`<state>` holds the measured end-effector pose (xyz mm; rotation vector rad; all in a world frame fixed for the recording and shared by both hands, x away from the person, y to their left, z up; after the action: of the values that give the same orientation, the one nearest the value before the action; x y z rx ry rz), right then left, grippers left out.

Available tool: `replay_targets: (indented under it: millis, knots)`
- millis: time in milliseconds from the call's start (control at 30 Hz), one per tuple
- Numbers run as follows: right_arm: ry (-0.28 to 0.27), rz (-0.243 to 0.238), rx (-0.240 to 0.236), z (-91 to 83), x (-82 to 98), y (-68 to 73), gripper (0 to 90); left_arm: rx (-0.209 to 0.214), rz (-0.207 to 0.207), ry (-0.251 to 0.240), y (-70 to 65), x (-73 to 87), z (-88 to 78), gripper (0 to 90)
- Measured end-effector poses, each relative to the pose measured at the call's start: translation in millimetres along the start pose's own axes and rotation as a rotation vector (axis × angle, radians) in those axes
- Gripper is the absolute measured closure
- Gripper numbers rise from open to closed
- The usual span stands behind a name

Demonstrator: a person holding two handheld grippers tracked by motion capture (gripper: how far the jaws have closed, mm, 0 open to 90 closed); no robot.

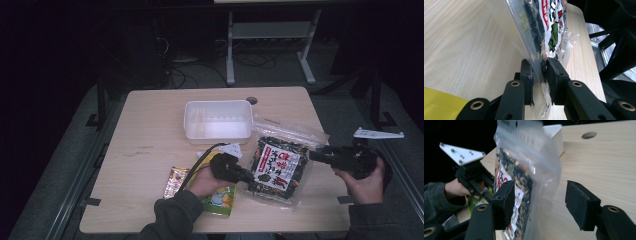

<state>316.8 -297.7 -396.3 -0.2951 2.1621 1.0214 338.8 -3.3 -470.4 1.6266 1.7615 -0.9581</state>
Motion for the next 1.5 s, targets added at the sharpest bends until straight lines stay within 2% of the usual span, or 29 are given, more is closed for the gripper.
replay_targets:
  millis: [333,367,533,567,767,833,867,967,1100,1133,1333,1500]
  knots:
    - [0.052,0.012,-0.057,25.5,16.6,-3.9,38.7,-0.002,0.004,0.000,-0.4,0.0,-0.1,75.5]
    - [0.060,0.015,-0.067,31.2,19.7,-5.2,39.3,-0.001,0.003,-0.001,-0.5,0.0,-0.1,75.5]
    - [0.073,0.020,-0.087,38.4,23.2,-6.4,42.7,0.001,0.004,-0.003,-0.8,-0.2,0.0,75.4]
    - [0.082,0.015,-0.092,40.9,24.0,-5.5,47.6,0.003,0.003,-0.004,-0.7,-0.2,0.2,75.4]
    - [0.091,0.008,-0.141,39.9,24.3,1.7,59.4,-0.001,0.005,-0.003,-0.7,0.1,0.5,75.0]
    - [0.092,0.007,-0.143,39.2,24.5,2.3,61.5,-0.004,0.005,-0.001,-0.4,0.5,0.5,74.9]
    - [0.095,0.002,-0.160,37.8,25.0,4.4,67.7,-0.003,0.005,-0.002,-0.2,0.6,0.4,74.6]
    - [0.103,0.002,-0.167,36.7,24.8,6.4,69.6,-0.009,0.007,0.004,0.3,1.0,0.3,73.1]
    - [0.109,-0.001,-0.209,33.5,22.7,12.9,73.8,-0.023,-0.001,0.003,2.0,1.3,-0.4,68.7]
    - [0.109,-0.007,-0.220,30.8,21.0,18.3,74.5,-0.025,-0.005,-0.002,2.0,0.8,-0.8,66.5]
    - [0.103,-0.054,-0.197,23.4,15.6,31.0,74.9,-0.058,-0.001,-0.006,0.4,-1.0,-8.1,58.2]
    - [0.087,-0.067,-0.183,16.0,11.2,36.8,75.0,-0.083,-0.001,-0.003,-1.7,1.3,-17.6,52.5]
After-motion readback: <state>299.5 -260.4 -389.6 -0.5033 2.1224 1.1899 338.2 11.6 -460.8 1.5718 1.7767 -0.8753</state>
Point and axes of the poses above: each handheld gripper's, and its own axes: z roughly forward along the jaws, x roughly out of its underside, y roughly to its left, the point moved 5 cm from there along z, roughly forward along the jaws, and after that the axes turned 11 degrees about z, right-handed, at the moved point
